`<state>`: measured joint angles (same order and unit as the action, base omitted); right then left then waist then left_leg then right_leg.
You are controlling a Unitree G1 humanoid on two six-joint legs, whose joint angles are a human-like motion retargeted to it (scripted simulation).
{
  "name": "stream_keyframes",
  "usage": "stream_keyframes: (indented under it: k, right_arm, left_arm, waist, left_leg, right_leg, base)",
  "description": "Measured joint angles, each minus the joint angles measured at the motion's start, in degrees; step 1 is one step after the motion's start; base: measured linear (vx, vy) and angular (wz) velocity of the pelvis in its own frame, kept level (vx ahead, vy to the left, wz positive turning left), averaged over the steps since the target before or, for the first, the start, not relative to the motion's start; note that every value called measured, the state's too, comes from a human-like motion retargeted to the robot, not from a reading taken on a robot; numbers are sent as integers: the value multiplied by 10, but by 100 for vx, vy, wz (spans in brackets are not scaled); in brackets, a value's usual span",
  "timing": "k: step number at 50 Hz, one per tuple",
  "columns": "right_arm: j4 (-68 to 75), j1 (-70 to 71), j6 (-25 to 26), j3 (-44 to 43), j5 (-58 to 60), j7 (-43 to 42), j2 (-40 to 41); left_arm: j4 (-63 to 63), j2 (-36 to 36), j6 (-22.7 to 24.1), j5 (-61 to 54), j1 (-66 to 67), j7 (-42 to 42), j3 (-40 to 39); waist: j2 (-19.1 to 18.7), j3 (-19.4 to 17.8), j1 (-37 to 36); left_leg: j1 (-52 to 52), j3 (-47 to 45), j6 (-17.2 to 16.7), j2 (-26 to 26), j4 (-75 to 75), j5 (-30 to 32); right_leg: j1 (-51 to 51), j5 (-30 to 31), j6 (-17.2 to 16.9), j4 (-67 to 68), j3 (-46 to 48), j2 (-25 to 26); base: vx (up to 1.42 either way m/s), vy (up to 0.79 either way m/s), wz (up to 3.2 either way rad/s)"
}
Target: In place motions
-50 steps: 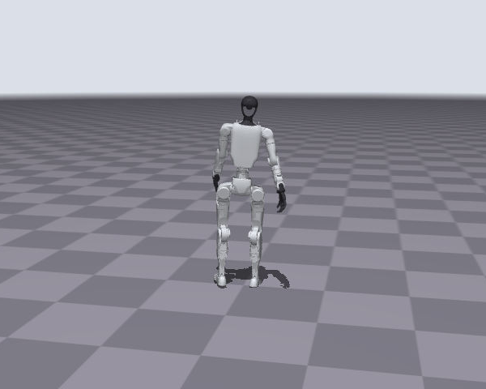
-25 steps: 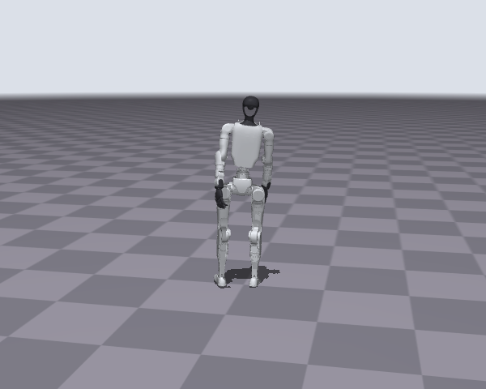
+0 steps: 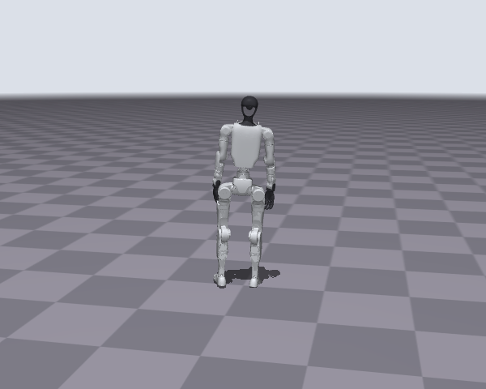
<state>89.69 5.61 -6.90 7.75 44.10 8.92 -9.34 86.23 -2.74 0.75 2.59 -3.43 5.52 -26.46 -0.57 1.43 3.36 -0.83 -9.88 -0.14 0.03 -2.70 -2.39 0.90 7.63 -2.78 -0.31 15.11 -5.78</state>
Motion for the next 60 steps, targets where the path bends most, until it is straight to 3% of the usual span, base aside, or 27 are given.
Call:
stream_keyframes:
  k: [5,10,15,20,25,30,35,40,45,51,56,60]
  right_arm:
    - [77,-102,79,-109,-37,-65,-65]
    - [77,-211,58,-229,-138,-114,-103]
    - [77,-268,51,-280,-181,-136,-108]
    - [77,-242,84,-232,-173,-134,-91]
    - [77,-136,97,-116,-99,-106,-51]
    - [24,-8,53,-6,-59,-49,-4]
    - [-75,92,6,41,-76,43,46]
    - [-162,144,-26,57,-149,98,87]
    - [-222,144,-52,64,-185,138,97]
    - [-187,92,-65,54,-133,108,71]
    - [-42,47,-21,12,-54,25,33]
    - [77,-10,57,-39,-29,-50,-14]
  left_arm:
    - [-98,3,37,15,-81,46,37]
    - [-165,-12,54,59,-118,52,82]
    - [-171,-22,58,104,-99,45,109]
    - [-88,-20,42,132,-49,54,101]
    - [26,-22,11,143,38,31,63]
    - [80,-9,-8,111,160,-38,-26]
    - [86,6,-14,74,273,-8,-108]
    - [105,4,-44,74,313,-4,-125]
    - [98,1,-52,76,277,1,-103]
    - [70,6,-9,7,152,-35,-54]
    - [31,4,10,4,40,-30,-1]
    - [-26,1,33,21,-38,7,40]
  waist:
    - [-1,-5,7]
    - [1,-13,8]
    - [1,-16,0]
    - [-8,-13,-6]
    - [-15,-10,-11]
    - [-18,-12,-16]
    - [-24,-12,-13]
    - [-24,-12,-9]
    - [-19,-7,-7]
    - [-12,-4,-4]
    - [-8,0,-1]
    - [-2,-5,-6]
  left_leg:
    - [-9,0,3,-4,0,2]
    - [-15,5,5,-11,-3,3]
    - [-13,8,7,-15,0,4]
    - [-13,12,8,-14,3,5]
    - [-8,15,8,-12,7,5]
    - [6,6,7,-11,10,1]
    - [13,-3,5,-8,13,-3]
    - [17,-5,4,-7,14,-4]
    - [14,-4,3,-6,14,-3]
    - [10,-2,4,-5,11,-2]
    - [5,4,4,-4,10,0]
    - [2,8,5,-6,8,1]
  right_leg:
    - [-3,2,-7,-4,13,-8]
    - [-2,3,-11,-6,26,-18]
    - [2,1,-11,-7,30,-22]
    - [5,-1,-10,-8,30,-18]
    - [7,-3,-7,-8,29,-13]
    - [6,-1,-3,-5,17,-8]
    - [1,1,1,-2,0,-2]
    - [0,0,2,0,-4,0]
    - [-1,1,2,-1,-2,0]
    - [3,1,1,-4,8,0]
    - [6,1,-2,-6,19,-1]
    - [10,1,-5,-8,28,-4]
  base:
    - [-2,1,2]
    - [-2,0,4]
    - [0,0,0]
    - [0,0,0]
    - [0,0,0]
    - [0,0,-4]
    - [1,1,-7]
    - [0,0,0]
    - [0,0,0]
    - [0,0,0]
    - [0,0,0]
    - [0,0,0]
